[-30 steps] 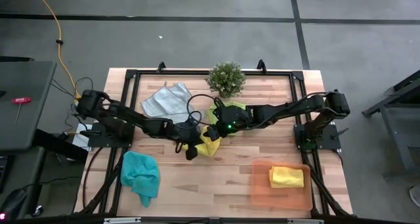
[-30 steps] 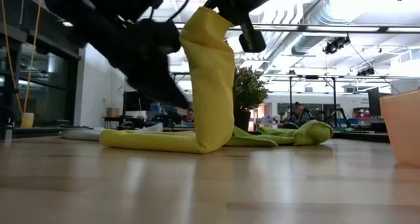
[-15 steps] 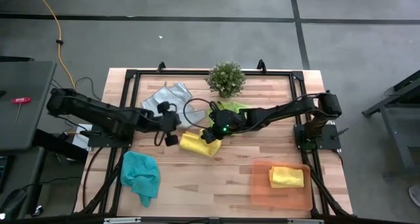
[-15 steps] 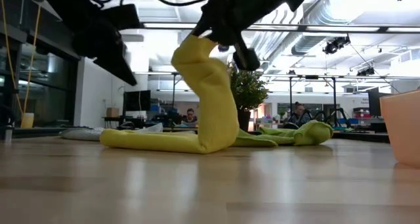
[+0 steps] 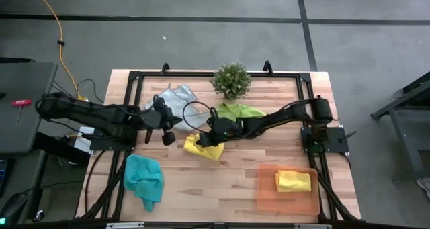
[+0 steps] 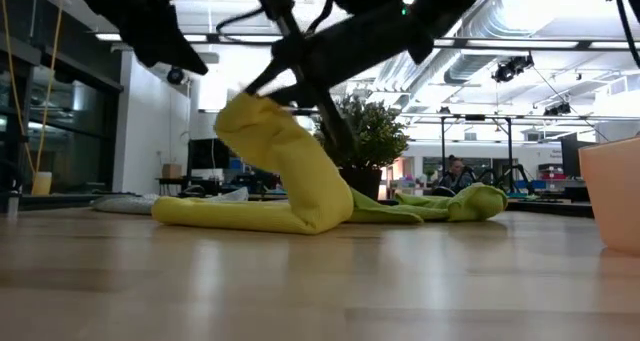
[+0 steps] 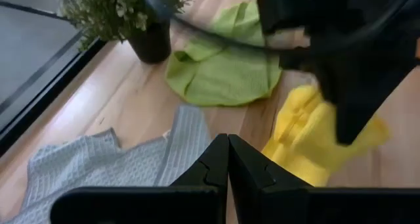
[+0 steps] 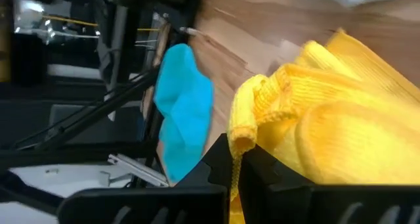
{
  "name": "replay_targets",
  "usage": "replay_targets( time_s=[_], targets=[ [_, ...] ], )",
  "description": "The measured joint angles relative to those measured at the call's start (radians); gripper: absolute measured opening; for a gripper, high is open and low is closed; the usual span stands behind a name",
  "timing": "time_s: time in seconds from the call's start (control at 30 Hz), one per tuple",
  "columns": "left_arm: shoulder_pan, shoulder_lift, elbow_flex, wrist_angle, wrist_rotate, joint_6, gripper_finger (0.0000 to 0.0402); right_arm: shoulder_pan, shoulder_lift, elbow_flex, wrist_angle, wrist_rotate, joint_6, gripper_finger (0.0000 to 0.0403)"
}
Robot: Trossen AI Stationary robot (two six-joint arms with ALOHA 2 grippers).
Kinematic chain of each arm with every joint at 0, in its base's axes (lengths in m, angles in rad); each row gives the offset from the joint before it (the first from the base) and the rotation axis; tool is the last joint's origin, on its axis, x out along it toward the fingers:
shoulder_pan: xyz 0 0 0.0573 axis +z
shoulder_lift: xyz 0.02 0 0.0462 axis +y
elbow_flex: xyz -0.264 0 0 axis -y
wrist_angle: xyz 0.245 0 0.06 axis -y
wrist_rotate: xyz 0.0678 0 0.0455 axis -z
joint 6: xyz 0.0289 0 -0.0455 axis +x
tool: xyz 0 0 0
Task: Fold microfiber towels
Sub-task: Fold the yellow microfiber towel
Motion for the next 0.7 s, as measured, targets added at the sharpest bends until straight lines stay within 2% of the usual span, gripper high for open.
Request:
replay_targets(
  time_s=[0.37,0.47,0.57,0.7],
  targets=[
    [0.001,-0.02,0.0,0.002,-0.002,0.002,0.0,0.0,0.065,0.0,0.125,0.101,0.047,0.0],
    [0.001,-0.02,0.0,0.001,-0.002,0.002,0.0,-0.002,0.065,0.0,0.138,0.091,0.047,0.0003],
    [0.004,-0.02,0.0,0.002,-0.004,0.005,0.0,-0.007,0.065,0.0,0.155,0.043,0.046,0.0023],
    [0.005,-0.02,0.0,0.005,-0.004,0.01,0.0,-0.005,0.065,0.002,0.168,-0.02,0.037,0.0078]
  ],
)
